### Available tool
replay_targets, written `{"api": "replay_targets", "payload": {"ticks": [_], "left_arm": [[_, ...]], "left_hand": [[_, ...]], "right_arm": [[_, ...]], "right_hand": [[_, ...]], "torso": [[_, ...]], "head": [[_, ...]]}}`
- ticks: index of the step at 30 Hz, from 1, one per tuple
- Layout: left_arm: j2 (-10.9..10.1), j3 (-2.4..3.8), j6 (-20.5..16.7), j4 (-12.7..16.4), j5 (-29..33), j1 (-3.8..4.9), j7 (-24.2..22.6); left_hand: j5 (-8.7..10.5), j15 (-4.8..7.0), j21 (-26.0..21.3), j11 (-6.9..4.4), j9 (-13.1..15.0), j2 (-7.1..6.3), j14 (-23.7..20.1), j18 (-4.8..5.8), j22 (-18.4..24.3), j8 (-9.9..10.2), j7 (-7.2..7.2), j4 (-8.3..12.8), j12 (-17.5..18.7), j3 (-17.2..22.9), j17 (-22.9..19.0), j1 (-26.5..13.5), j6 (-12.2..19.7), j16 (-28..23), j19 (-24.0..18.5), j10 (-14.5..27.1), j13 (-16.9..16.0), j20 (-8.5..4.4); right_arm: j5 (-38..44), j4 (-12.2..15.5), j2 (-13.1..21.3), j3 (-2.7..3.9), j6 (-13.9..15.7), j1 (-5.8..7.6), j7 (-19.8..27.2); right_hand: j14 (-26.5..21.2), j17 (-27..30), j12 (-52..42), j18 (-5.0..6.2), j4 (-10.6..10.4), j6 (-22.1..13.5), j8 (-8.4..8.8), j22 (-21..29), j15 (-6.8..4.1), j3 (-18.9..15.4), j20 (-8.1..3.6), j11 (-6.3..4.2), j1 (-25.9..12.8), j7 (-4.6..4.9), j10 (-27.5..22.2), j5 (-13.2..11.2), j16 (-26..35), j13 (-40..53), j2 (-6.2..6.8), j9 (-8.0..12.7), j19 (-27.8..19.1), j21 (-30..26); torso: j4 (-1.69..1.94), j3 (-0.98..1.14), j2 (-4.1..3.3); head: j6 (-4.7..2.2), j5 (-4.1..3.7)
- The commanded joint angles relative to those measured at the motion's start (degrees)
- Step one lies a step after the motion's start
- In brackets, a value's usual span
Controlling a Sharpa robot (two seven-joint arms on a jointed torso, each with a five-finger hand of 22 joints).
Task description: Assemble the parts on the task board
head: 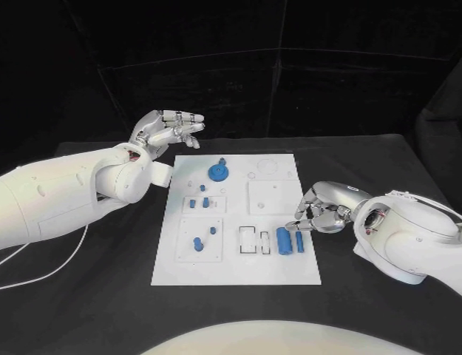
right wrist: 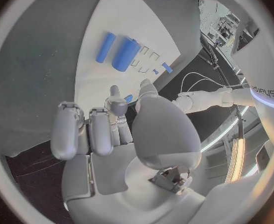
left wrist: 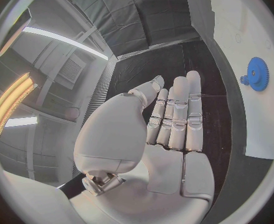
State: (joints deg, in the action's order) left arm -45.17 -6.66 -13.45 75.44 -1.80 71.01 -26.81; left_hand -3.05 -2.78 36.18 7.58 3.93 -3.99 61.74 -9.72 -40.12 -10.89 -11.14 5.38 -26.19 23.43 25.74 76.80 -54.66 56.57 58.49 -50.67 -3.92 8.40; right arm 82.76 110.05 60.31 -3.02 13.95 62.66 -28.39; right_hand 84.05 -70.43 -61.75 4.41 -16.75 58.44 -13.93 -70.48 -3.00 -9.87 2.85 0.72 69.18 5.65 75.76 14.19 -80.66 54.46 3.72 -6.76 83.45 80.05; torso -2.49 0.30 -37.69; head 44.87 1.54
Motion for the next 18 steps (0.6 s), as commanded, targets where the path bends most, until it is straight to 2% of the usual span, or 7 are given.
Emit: {"api": "replay_targets", "payload": {"ticks": [1,4,10,15,18], "left_arm": [[-0.04,0.02,0.25,0.16,0.13,0.08,-0.61],[-0.05,0.01,0.31,0.17,0.13,0.06,-0.64],[-0.04,-0.01,0.36,0.16,0.13,0.04,-0.66],[-0.03,-0.03,0.44,0.08,0.13,0.01,-0.61],[-0.03,-0.04,0.50,0.06,0.13,0.00,-0.58]], "left_hand": [[-0.22,-0.01,-0.24,0.08,-0.08,0.16,-0.25,-0.68,-0.03,-0.28,-0.10,0.14,-0.20,-0.11,-0.09,0.07,0.31,-0.04,-0.23,0.25,0.06,-0.01],[-0.22,-0.01,-0.24,0.08,-0.08,0.16,-0.25,-0.68,-0.03,-0.28,-0.10,0.14,-0.20,-0.11,-0.09,0.07,0.31,-0.04,-0.23,0.25,0.06,-0.01],[-0.22,-0.01,-0.24,0.08,-0.08,0.16,-0.25,-0.68,-0.03,-0.28,-0.10,0.14,-0.20,-0.11,-0.09,0.07,0.31,-0.04,-0.23,0.25,0.06,-0.01],[-0.23,-0.02,-0.25,0.07,-0.06,0.25,-0.26,-0.68,-0.03,-0.36,-0.08,0.10,-0.30,-0.11,-0.16,0.00,0.27,0.00,-0.26,0.23,0.04,0.01],[-0.23,-0.02,-0.25,0.07,-0.06,0.25,-0.26,-0.68,-0.03,-0.36,-0.08,0.10,-0.30,-0.11,-0.16,0.00,0.27,0.00,-0.26,0.23,0.04,0.01]], "right_arm": [[1.32,-0.19,-0.51,-0.04,-2.27,-0.34,-4.78],[1.49,-0.52,-1.22,-0.05,-2.46,-0.73,-5.17],[1.85,-1.12,-2.50,-0.06,-2.96,-1.83,-5.33],[2.48,-1.82,-3.85,-0.06,-3.64,-2.59,-5.17],[3.14,-2.14,-4.37,-0.07,-3.77,-2.83,-5.21]], "right_hand": [[2.77,-0.12,-0.39,-0.58,-0.01,-0.24,-0.42,0.06,-0.32,-0.36,-0.19,0.23,-0.42,0.00,-0.25,0.34,-0.31,0.32,-0.01,-0.06,-0.19,-0.14],[2.79,-0.31,-0.96,-0.60,0.03,-0.32,-0.58,-0.06,-0.31,-0.43,-0.18,0.24,-0.49,0.01,-0.08,0.43,-0.41,1.15,-0.12,-0.11,-0.17,-0.08],[2.86,-0.79,-2.14,-0.64,0.15,-0.47,-0.96,-0.29,-0.30,-0.49,-0.17,0.23,-0.11,0.00,0.29,0.67,-0.68,2.82,-0.29,-0.24,-0.11,0.04],[3.42,-4.24,-3.72,-1.01,0.29,-0.79,-1.61,-2.23,-0.26,-0.71,-0.13,0.26,1.00,0.01,0.65,0.96,-2.39,5.17,-0.29,-0.47,0.52,1.09],[3.52,-4.90,-3.96,-1.08,0.28,-0.87,-1.77,-2.62,-0.23,-0.80,-0.11,0.27,1.21,0.02,0.66,1.00,-2.72,5.57,-0.25,-0.52,0.64,1.30]], "torso": [[-0.01,-0.07,-0.07],[0.01,-0.02,-0.12],[0.05,-0.11,-0.14],[-0.05,-0.01,-0.19],[0.02,-0.04,-0.19]], "head": [[-0.05,-0.29],[0.06,-0.23],[0.09,-0.29],[0.21,-0.03],[0.25,-0.16]]}}
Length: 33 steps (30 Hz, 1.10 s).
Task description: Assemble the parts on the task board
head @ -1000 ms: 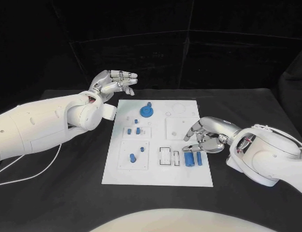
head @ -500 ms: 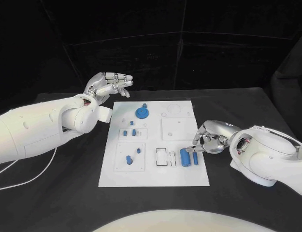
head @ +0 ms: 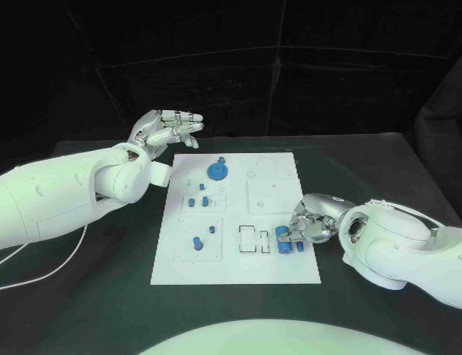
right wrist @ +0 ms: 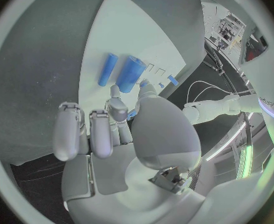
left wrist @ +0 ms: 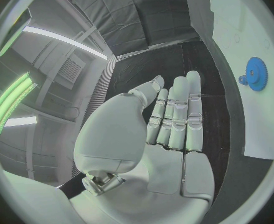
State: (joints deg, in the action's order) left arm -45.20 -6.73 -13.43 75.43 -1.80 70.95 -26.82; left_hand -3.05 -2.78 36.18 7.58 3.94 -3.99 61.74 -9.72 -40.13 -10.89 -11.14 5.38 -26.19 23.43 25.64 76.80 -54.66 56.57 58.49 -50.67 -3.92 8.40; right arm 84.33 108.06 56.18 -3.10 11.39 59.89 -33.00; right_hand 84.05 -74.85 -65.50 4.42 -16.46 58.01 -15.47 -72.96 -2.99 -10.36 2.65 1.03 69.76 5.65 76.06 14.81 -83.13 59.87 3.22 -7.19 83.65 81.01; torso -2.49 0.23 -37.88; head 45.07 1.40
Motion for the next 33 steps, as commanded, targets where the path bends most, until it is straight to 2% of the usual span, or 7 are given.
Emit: {"api": "replay_targets", "payload": {"ticks": [1,15,18,22,26,29,33], "left_arm": [[0.00,0.03,0.50,0.06,0.13,0.06,-0.55],[-0.03,0.00,0.66,0.09,0.13,0.05,-0.44],[-0.07,0.00,0.73,0.11,0.14,0.04,-0.45],[-0.16,0.00,0.79,0.17,0.14,0.04,-0.44],[-0.20,0.00,0.84,0.23,0.14,0.04,-0.42],[-0.24,0.00,0.87,0.27,0.14,0.05,-0.40],[-0.30,0.00,0.91,0.31,0.14,0.05,-0.40]], "left_hand": [[-0.23,-0.02,-0.25,0.07,-0.06,0.25,-0.26,-0.68,-0.02,-0.36,-0.08,0.11,-0.30,-0.11,-0.05,0.00,0.27,0.00,-0.26,0.23,0.05,0.01],[-0.23,-0.02,-0.25,0.07,-0.06,0.25,-0.26,-0.68,-0.02,-0.36,-0.08,0.11,-0.30,-0.11,-0.05,0.00,0.27,0.00,-0.26,0.23,0.05,0.01],[-0.21,-0.07,-0.30,0.09,-0.06,0.27,-0.30,-0.67,0.00,-0.44,-0.10,-0.04,-0.39,-0.24,-0.16,-0.30,0.31,0.06,-0.32,0.34,0.05,0.07],[-0.21,-0.07,-0.30,0.09,-0.06,0.27,-0.30,-0.67,0.00,-0.44,-0.10,-0.04,-0.39,-0.24,-0.16,-0.30,0.31,0.06,-0.32,0.34,0.05,0.07],[-0.21,-0.10,-0.34,0.11,-0.06,0.30,-0.32,-0.66,0.03,-0.48,-0.10,-0.14,-0.45,-0.32,-0.23,-0.49,0.36,0.10,-0.35,0.41,0.04,0.11],[-0.21,-0.12,-0.37,0.11,-0.06,0.34,-0.33,-0.67,0.04,-0.50,-0.11,-0.20,-0.48,-0.35,-0.26,-0.60,0.40,0.12,-0.36,0.44,0.04,0.12],[-0.21,-0.12,-0.37,0.11,-0.06,0.34,-0.33,-0.67,0.04,-0.50,-0.11,-0.20,-0.48,-0.35,-0.26,-0.60,0.40,0.12,-0.36,0.44,0.04,0.12]], "right_arm": [[1.77,-0.28,-0.40,0.01,-1.28,-0.13,-0.63],[3.82,-2.43,-3.31,0.02,-2.69,-1.16,-1.09],[3.97,-2.87,-3.72,0.02,-3.05,-1.35,-1.17],[4.04,-3.20,-4.04,0.02,-3.50,-1.51,-1.33],[3.87,-3.26,-4.12,0.02,-3.83,-1.57,-1.54],[3.80,-3.20,-4.08,0.02,-3.10,-1.61,-1.81],[3.76,-2.59,-3.67,0.02,0.03,-1.63,-1.94]], "right_hand": [[3.54,-0.65,-0.46,-1.12,0.00,-0.46,-0.29,-0.27,-0.24,-0.34,0.09,-0.03,0.69,0.03,0.47,0.38,-0.33,0.50,0.25,-0.11,0.49,0.41],[3.59,-1.49,-1.83,-1.22,0.17,-0.78,-1.03,-0.88,-0.18,-0.48,0.17,-0.01,1.95,0.04,0.81,0.75,-0.79,2.63,-0.29,-0.36,0.61,0.77],[3.57,-1.57,-2.03,-1.23,0.25,-0.88,-1.27,-1.00,-0.17,-0.46,0.19,0.00,2.52,0.05,0.80,0.68,-0.84,3.05,-0.72,-0.45,0.62,0.85],[3.57,-1.71,-2.22,-1.26,0.25,-0.85,-1.50,-1.18,-0.17,-0.42,0.20,-0.01,2.86,0.03,0.86,0.67,-0.91,3.41,-1.20,-0.53,0.66,0.95],[3.57,-1.87,-2.59,-1.27,0.15,-0.37,-2.13,-1.31,-0.23,-0.61,0.17,-0.13,2.99,-0.15,1.06,0.88,-0.99,4.07,-1.76,-0.78,0.68,1.04],[3.57,-1.98,-2.87,-1.29,0.14,0.25,-2.86,-1.45,-0.39,-0.79,0.07,-0.34,3.15,-0.40,1.24,1.92,-1.04,4.63,-2.33,-1.15,0.70,1.12],[3.55,-2.09,-3.60,-1.32,0.15,1.17,-3.95,-1.68,-0.70,-0.89,-0.19,-0.73,3.50,-0.85,1.84,3.98,-1.08,5.84,-3.45,-1.80,0.76,1.26]], "torso": [[0.02,0.03,-0.02],[0.11,0.01,0.02],[0.08,0.01,0.00],[0.03,0.01,-0.01],[0.02,0.01,0.02],[0.02,0.02,0.08],[0.10,0.09,0.04]], "head": [[0.06,-0.03],[0.13,0.01],[0.10,-0.32],[-0.02,0.01],[-0.02,-0.25],[-0.03,-0.24],[-0.14,-0.34]]}}
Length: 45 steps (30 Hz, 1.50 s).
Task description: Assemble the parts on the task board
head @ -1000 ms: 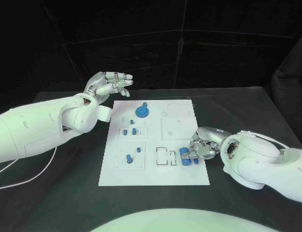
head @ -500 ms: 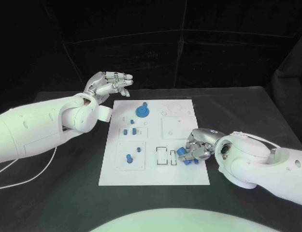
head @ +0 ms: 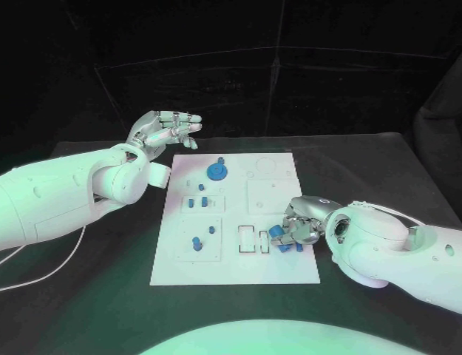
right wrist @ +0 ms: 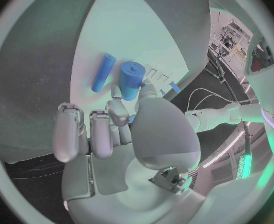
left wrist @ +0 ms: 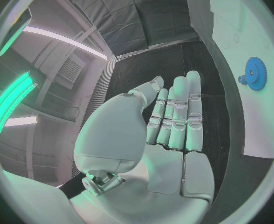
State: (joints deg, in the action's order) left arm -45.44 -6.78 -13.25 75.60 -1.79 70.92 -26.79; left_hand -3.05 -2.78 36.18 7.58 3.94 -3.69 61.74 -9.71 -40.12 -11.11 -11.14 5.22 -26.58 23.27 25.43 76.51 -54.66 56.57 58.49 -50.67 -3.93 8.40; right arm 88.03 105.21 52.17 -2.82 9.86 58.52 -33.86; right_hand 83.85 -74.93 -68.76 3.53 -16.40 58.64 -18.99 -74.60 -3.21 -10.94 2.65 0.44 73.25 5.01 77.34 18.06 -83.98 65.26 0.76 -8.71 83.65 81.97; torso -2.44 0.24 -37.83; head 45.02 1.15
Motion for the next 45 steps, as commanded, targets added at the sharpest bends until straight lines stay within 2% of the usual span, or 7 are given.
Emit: {"api": "replay_targets", "payload": {"ticks": [1,8,16,28,34,43,45], "left_arm": [[-0.05,0.04,0.74,0.14,0.13,0.08,-0.42],[0.01,0.04,0.78,0.13,0.13,0.08,-0.43],[0.15,0.04,0.79,0.12,0.13,0.08,-0.41],[0.40,0.04,0.92,0.09,0.13,0.08,-0.34],[0.58,0.04,0.83,0.01,0.13,0.08,-0.48],[0.75,0.04,0.84,-0.06,0.13,0.08,-0.54],[0.77,0.04,0.84,-0.09,0.13,0.08,-0.54]], "left_hand": [[-0.21,-0.12,-0.37,0.11,-0.07,0.04,-0.33,-0.67,0.04,-0.27,-0.11,-0.04,-0.09,-0.19,-0.05,-0.30,0.40,0.12,-0.36,0.45,0.05,0.13],[-0.21,-0.12,-0.37,0.11,-0.07,0.04,-0.33,-0.67,0.04,-0.27,-0.11,-0.04,-0.09,-0.19,-0.05,-0.30,0.40,0.12,-0.36,0.45,0.05,0.13],[-0.21,-0.12,-0.37,0.11,-0.07,0.04,-0.33,-0.67,0.04,-0.27,-0.11,-0.04,-0.09,-0.19,-0.05,-0.30,0.40,0.12,-0.36,0.45,0.05,0.13],[-0.22,-0.14,-0.43,0.12,-0.07,0.12,-0.36,-0.68,0.08,-0.31,-0.11,-0.12,-0.15,-0.22,-0.13,-0.44,0.47,0.16,-0.39,0.54,0.05,0.16],[-0.22,-0.14,-0.43,0.12,-0.07,0.12,-0.36,-0.68,0.08,-0.31,-0.11,-0.12,-0.15,-0.22,-0.13,-0.44,0.47,0.16,-0.39,0.54,0.05,0.16],[-0.22,-0.14,-0.45,0.11,-0.07,0.12,-0.38,-0.69,0.09,-0.33,-0.09,-0.09,-0.18,-0.22,-0.16,-0.42,0.49,0.18,-0.41,0.58,0.05,0.17],[-0.22,-0.14,-0.45,0.11,-0.07,0.12,-0.38,-0.69,0.09,-0.33,-0.09,-0.09,-0.18,-0.22,-0.16,-0.42,0.49,0.18,-0.41,0.58,0.05,0.17]], "right_arm": [[0.05,0.46,0.46,-0.26,2.38,-0.26,-1.06],[-0.67,2.92,1.75,-0.23,11.92,-0.25,0.76],[-3.57,5.07,1.79,-0.19,15.27,-0.21,1.87],[-8.19,3.35,-1.86,-0.18,10.40,-0.20,0.76],[-8.87,2.35,-3.80,-0.17,9.19,-0.20,-0.82],[-9.62,1.16,-5.52,-0.17,7.53,-0.20,-2.30],[-9.66,0.96,-5.77,-0.17,8.56,-0.20,-2.65]], "right_hand": [[3.75,-2.05,-0.48,-0.42,0.08,0.62,-0.56,-0.07,-0.52,-0.36,-0.22,-0.19,0.03,-0.26,0.68,0.91,-0.23,0.66,-1.07,-0.37,0.78,0.31],[3.98,-3.28,-2.05,-0.57,0.10,1.75,-1.67,-0.85,-1.00,-0.85,-0.66,-0.76,0.46,-0.89,2.02,3.43,-0.78,2.90,-1.66,-1.32,1.10,0.74],[4.04,-3.65,-2.27,-0.62,0.05,1.88,-1.88,-1.14,-1.15,-1.25,-0.84,-0.92,0.47,-1.05,2.35,4.58,-0.95,3.43,-1.75,-1.72,1.22,0.90],[4.09,-4.03,-1.74,-0.67,-0.23,2.30,-2.25,-1.38,-1.34,-2.08,-1.02,-1.15,-0.69,-1.32,2.49,6.36,-1.10,3.39,-2.51,-2.48,1.31,1.03],[4.14,-4.35,-2.17,-0.70,-0.23,3.11,-2.75,-1.60,-1.58,-2.72,-1.17,-1.47,-1.96,-1.72,3.14,6.37,-1.23,4.16,-3.14,-3.09,1.39,1.14],[4.08,-4.18,-1.62,-0.69,-0.21,3.86,-3.20,-1.55,-1.87,-3.60,-1.42,-1.81,-3.27,-2.13,3.22,5.11,-1.11,4.09,-3.68,-3.86,1.37,1.09],[4.07,-4.17,-1.41,-0.70,-0.19,3.91,-3.26,-1.57,-1.94,-4.15,-1.51,-1.89,-4.05,-2.20,3.27,2.63,-1.08,4.13,-3.88,-4.18,1.37,1.08]], "torso": [[0.05,0.11,-0.02],[0.16,-0.04,0.02],[0.07,0.01,-0.10],[0.27,-0.08,-0.13],[0.04,0.03,-0.15],[0.07,0.04,-0.10],[0.07,0.05,-0.11]], "head": [[-0.11,-0.05],[-0.35,-0.15],[-0.48,-0.05],[-0.25,0.21],[-0.18,0.40],[0.04,0.57],[-0.02,0.61]]}}
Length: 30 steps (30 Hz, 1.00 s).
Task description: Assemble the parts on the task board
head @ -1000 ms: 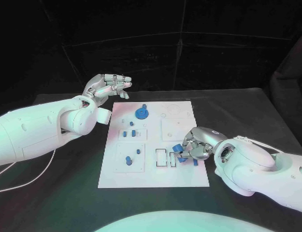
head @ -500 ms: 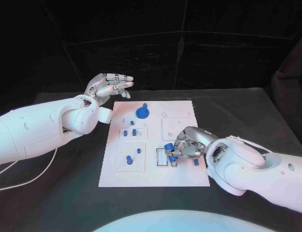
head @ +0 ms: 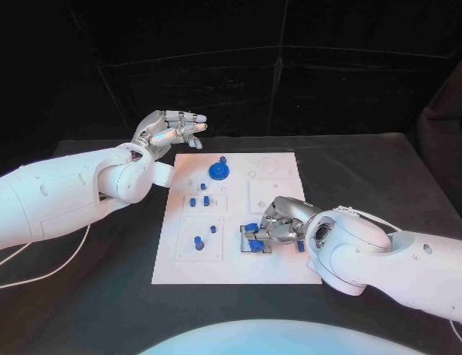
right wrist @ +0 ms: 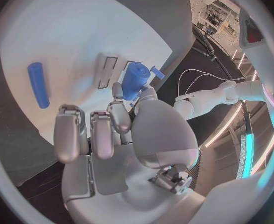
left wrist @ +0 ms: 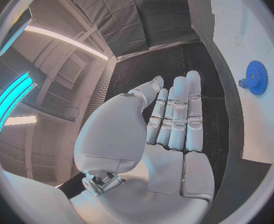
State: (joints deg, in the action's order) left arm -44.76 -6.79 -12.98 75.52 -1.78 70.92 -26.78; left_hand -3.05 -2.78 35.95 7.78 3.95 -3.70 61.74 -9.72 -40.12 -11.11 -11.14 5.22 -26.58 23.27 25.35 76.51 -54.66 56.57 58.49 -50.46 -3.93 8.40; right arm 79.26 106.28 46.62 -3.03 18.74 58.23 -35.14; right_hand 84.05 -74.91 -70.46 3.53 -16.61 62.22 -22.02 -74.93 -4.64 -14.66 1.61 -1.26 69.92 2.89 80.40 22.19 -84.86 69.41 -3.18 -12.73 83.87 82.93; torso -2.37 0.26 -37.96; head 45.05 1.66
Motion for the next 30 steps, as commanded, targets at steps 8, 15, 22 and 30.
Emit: {"api": "replay_targets", "payload": {"ticks": [8,15,22,30], "left_arm": [[0.22,0.05,0.60,-0.12,0.13,0.08,-0.51],[0.30,0.05,0.62,-0.19,0.13,0.08,-0.43],[0.35,0.04,0.64,-0.24,0.13,0.08,-0.36],[0.24,0.03,0.66,-0.21,0.13,0.08,-0.39]], "left_hand": [[-0.22,-0.14,-0.22,-0.10,-0.07,0.13,-0.38,-0.68,0.09,-0.33,-0.09,-0.09,-0.18,-0.22,-0.09,-0.42,0.49,0.18,-0.41,0.38,0.05,0.16],[-0.22,-0.14,-0.22,-0.10,-0.07,0.13,-0.38,-0.68,0.09,-0.33,-0.09,-0.09,-0.18,-0.22,-0.09,-0.42,0.49,0.18,-0.41,0.38,0.05,0.16],[-0.23,-0.13,-0.24,-0.11,-0.06,0.13,-0.41,-0.70,0.10,-0.37,-0.07,-0.04,-0.24,-0.20,-0.14,-0.38,0.50,0.21,-0.42,0.41,0.05,0.17],[-0.23,-0.13,-0.24,-0.11,-0.06,0.13,-0.41,-0.70,0.10,-0.37,-0.07,-0.04,-0.24,-0.20,-0.14,-0.38,0.50,0.21,-0.42,0.41,0.05,0.17]], "right_arm": [[-0.38,-0.97,-1.15,0.03,3.13,0.09,-2.77],[0.35,-1.63,-1.68,0.03,1.07,0.10,-3.65],[0.84,-1.64,-1.64,0.03,-0.70,0.10,-3.24],[1.53,-0.28,0.42,0.03,2.04,0.09,0.44]], "right_hand": [[3.76,-3.79,1.94,-0.59,-0.04,-0.21,-0.12,-0.70,-0.48,-2.89,-0.54,-0.09,-3.93,0.00,-0.19,-10.94,0.13,-0.61,-0.04,-1.31,0.91,-0.25],[3.51,-3.23,8.93,-0.17,-0.33,-2.30,0.92,1.44,0.15,-0.28,-0.01,0.65,-9.50,0.85,-3.52,-19.20,0.73,-5.98,6.08,-2.02,-0.06,-1.60],[3.42,-2.87,10.66,-0.05,-0.16,-2.79,1.23,2.06,0.32,3.54,0.19,0.88,-9.27,1.05,-4.13,-19.06,1.11,-7.08,7.33,-2.39,-0.32,-2.07],[3.56,-3.28,10.42,-0.09,0.93,-3.03,1.40,1.79,0.32,5.13,0.21,0.85,-2.15,1.10,-3.54,-13.80,1.09,-6.41,5.45,-2.99,-0.17,-2.01]], "torso": [[0.00,0.02,0.00],[-0.03,0.04,0.03],[0.02,0.06,0.03],[-0.14,0.09,0.04]], "head": [[-0.08,0.21],[0.00,0.23],[0.01,0.28],[-0.11,0.48]]}}
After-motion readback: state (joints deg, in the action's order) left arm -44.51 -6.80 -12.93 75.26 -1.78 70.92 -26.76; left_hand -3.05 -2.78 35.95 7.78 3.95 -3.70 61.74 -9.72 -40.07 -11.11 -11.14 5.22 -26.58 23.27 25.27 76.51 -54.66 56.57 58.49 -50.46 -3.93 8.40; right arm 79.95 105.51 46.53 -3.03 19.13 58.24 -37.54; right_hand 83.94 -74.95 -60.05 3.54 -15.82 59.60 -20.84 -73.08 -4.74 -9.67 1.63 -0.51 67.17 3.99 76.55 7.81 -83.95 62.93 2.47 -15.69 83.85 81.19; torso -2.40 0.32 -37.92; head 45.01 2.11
